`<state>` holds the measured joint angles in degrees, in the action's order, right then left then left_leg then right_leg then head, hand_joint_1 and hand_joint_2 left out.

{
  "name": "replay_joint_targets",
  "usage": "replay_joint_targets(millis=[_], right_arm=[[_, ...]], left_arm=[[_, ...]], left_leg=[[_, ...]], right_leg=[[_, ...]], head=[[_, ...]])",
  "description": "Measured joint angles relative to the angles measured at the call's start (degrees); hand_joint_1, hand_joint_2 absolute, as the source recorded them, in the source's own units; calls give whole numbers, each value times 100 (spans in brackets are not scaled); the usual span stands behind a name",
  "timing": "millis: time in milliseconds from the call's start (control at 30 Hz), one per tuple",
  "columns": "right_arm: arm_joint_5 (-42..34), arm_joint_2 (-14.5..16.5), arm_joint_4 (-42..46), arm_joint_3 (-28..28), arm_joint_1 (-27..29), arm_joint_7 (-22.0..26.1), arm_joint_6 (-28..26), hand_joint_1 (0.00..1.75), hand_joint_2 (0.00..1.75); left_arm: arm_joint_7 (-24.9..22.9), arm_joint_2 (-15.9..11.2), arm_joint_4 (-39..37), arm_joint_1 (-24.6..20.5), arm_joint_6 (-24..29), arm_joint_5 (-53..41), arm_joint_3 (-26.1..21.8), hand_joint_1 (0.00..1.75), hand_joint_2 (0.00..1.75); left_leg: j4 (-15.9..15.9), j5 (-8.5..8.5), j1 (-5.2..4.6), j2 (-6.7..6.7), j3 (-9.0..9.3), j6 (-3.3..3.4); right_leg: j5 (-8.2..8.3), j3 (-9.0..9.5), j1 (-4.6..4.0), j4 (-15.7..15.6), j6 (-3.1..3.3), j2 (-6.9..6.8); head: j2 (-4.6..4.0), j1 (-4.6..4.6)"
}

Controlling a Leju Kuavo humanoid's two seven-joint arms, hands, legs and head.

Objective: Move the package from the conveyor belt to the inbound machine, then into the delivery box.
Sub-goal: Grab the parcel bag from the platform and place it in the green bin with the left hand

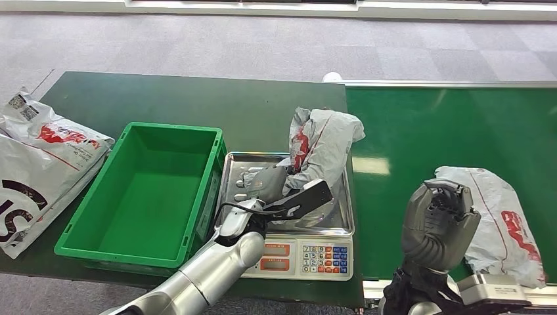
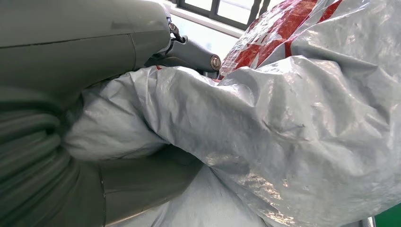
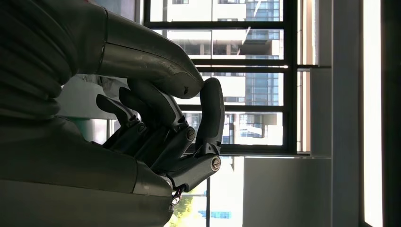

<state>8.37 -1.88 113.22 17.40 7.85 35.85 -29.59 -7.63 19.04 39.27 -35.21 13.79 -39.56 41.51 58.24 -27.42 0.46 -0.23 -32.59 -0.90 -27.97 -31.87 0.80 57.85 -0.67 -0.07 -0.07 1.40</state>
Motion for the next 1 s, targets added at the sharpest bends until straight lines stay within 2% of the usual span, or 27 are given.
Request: replay_joint_targets(millis=[600, 633, 733, 767, 1000], right_arm=[[0, 0, 0, 0, 0, 0, 0, 175, 175], [0, 0, 0, 0, 0, 0, 0, 140, 175], [0, 0, 0, 0, 0, 0, 0, 9, 175], [0, 0, 0, 0, 0, 0, 0, 0, 175], [0, 0, 0, 0, 0, 0, 0, 0, 175]], left_arm=[[0, 0, 0, 0, 0, 0, 0, 175, 175], [0, 0, 1, 0, 0, 0, 0, 175, 175], [0, 0, 1, 0, 0, 0, -1, 175, 175], [0, 0, 1, 0, 0, 0, 0, 175, 175], [0, 0, 1, 0, 0, 0, 1, 175, 175]], left_leg=[[0, 0, 0, 0, 0, 0], [0, 0, 0, 0, 0, 0], [0, 0, 0, 0, 0, 0], [0, 0, 0, 0, 0, 0], [0, 0, 0, 0, 0, 0]], right_leg=[[0, 0, 0, 0, 0, 0], [0, 0, 0, 0, 0, 0], [0, 0, 0, 0, 0, 0], [0, 0, 0, 0, 0, 0], [0, 0, 0, 0, 0, 0]], head=[[0, 0], [0, 0], [0, 0], [0, 0], [0, 0]])
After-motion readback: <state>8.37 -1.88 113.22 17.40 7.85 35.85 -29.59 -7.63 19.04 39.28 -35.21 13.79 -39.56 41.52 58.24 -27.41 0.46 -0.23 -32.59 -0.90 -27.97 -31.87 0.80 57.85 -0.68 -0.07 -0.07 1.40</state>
